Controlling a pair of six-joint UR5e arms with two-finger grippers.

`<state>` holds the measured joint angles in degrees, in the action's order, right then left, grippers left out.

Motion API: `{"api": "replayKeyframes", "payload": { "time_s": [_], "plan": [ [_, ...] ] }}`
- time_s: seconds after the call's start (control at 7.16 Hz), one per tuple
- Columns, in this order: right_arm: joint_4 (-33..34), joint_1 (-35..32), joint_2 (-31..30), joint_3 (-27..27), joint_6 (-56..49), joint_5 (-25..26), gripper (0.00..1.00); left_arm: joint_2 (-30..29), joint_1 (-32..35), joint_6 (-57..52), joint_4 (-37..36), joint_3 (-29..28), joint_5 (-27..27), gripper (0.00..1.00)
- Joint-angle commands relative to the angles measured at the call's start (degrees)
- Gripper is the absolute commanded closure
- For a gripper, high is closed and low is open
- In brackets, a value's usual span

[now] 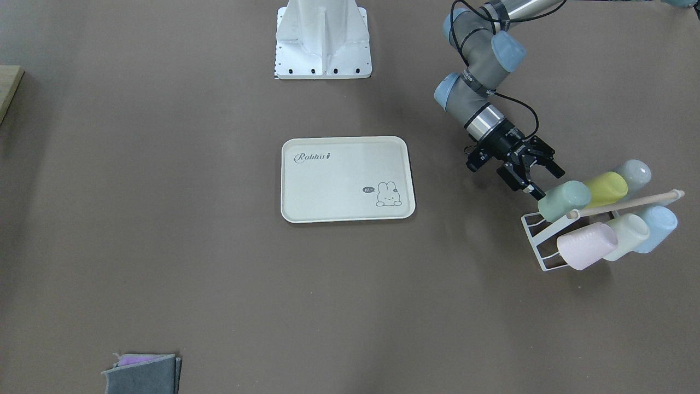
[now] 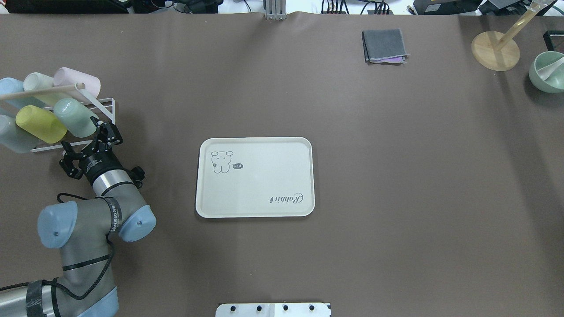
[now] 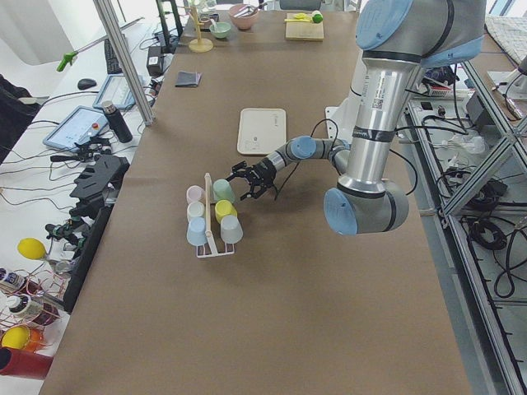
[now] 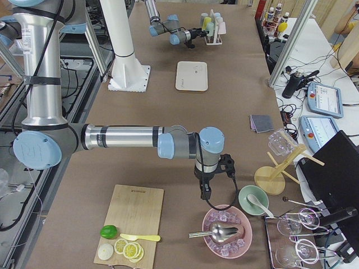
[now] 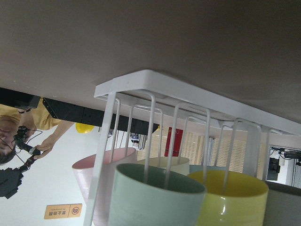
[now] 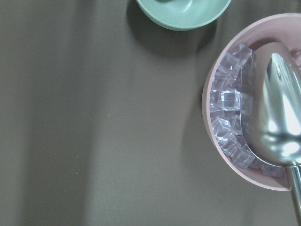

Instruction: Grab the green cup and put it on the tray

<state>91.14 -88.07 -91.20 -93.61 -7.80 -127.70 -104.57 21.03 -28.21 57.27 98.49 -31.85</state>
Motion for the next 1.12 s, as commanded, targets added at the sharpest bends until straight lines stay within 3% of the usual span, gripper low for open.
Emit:
{"api": "replayKeyframes", "payload": {
  "time_s": [0.0, 0.98],
  "plan": [
    [-0.09, 0.00, -0.03, -0.08, 0.07, 0.17, 0.00, 0.07, 0.50, 0.00, 0.12, -0.40, 0.12, 0.02],
    [-0.70, 0.00, 0.84, -0.16, 2.43, 0.35, 0.00, 0.07, 1.91, -5.96, 9.33, -4.62, 1.27, 0.02]
  ]
}}
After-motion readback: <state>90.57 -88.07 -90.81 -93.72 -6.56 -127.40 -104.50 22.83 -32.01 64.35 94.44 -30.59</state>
